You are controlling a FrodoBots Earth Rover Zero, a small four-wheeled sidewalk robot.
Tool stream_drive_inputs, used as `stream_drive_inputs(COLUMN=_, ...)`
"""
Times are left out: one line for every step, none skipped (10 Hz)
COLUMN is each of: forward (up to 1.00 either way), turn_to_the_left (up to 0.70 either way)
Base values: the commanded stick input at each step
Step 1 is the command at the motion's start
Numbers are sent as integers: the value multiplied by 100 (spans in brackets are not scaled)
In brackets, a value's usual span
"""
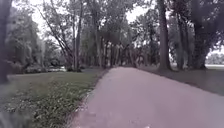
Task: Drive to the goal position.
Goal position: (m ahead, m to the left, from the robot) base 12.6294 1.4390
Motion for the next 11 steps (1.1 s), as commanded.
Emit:
stream_drive_inputs(forward=70, turn_to_the_left=0)
stream_drive_inputs(forward=70, turn_to_the_left=0)
stream_drive_inputs(forward=70, turn_to_the_left=0)
stream_drive_inputs(forward=70, turn_to_the_left=0)
stream_drive_inputs(forward=70, turn_to_the_left=0)
stream_drive_inputs(forward=70, turn_to_the_left=0)
stream_drive_inputs(forward=70, turn_to_the_left=0)
stream_drive_inputs(forward=70, turn_to_the_left=0)
stream_drive_inputs(forward=70, turn_to_the_left=0)
stream_drive_inputs(forward=70, turn_to_the_left=0)
stream_drive_inputs(forward=70, turn_to_the_left=0)
